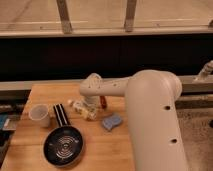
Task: Place the bottle in the ceramic bowl
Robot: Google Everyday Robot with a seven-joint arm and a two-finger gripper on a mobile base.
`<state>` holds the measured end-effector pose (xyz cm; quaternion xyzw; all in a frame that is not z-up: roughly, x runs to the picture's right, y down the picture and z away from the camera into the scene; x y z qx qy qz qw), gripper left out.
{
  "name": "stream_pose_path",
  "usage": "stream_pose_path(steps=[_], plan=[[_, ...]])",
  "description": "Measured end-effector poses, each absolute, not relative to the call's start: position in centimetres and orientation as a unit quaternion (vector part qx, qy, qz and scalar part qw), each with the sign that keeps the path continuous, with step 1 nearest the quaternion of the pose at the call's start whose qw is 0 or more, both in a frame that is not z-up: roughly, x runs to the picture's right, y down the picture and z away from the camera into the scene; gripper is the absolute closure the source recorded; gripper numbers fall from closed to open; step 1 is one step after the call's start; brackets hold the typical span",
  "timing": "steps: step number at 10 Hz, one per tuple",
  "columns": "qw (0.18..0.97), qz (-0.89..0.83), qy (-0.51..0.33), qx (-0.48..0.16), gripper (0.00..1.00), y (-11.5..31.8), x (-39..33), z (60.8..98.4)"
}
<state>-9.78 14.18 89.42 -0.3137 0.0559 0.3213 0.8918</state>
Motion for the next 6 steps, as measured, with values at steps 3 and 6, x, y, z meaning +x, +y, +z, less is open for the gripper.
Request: stream_pose_path(steps=[3,6], plan=[[0.896,0.317,0.058,-0.304,0.81,14.3,-9.1,88.6],[0.9,0.327,0.069,-0.279,1.0,12.6,-6.5,85.4]])
